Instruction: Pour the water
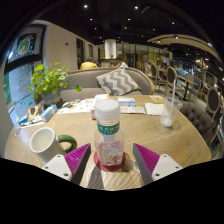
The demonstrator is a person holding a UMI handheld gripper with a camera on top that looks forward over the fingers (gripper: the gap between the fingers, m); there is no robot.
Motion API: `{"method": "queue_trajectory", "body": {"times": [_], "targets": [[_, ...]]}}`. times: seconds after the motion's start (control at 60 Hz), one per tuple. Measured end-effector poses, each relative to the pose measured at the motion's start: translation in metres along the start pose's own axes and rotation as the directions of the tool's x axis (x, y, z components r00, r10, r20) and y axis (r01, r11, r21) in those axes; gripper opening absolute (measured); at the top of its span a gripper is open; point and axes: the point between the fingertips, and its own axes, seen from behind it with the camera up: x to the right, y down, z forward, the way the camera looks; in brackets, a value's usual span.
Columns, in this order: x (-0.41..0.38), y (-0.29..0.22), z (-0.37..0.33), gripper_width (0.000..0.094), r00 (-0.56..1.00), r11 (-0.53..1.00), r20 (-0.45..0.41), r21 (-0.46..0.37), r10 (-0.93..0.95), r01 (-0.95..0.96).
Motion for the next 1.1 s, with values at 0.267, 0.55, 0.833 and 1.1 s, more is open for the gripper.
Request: {"method": "queue_trajectory", "body": {"times": [0.267, 0.55, 0.833, 1.1], "targets": [[-0.011, -0.004, -0.118, 0.0852, 0.999, 0.997, -0.047, -0.076, 0.022, -0.025], [-0.07, -0.003, -0.26, 0.0855, 0.997, 0.988, -0.031, -0.133, 0.077, -0.081], [-0.084, -0.004, -0.313, 0.085, 0.997, 0.992, -0.062, -0.118, 0.047, -0.054], [-0.092, -0.007, -0.322, 0.0854, 0.998, 0.993, -0.069, -0.119, -0.002, -0.006]]}}
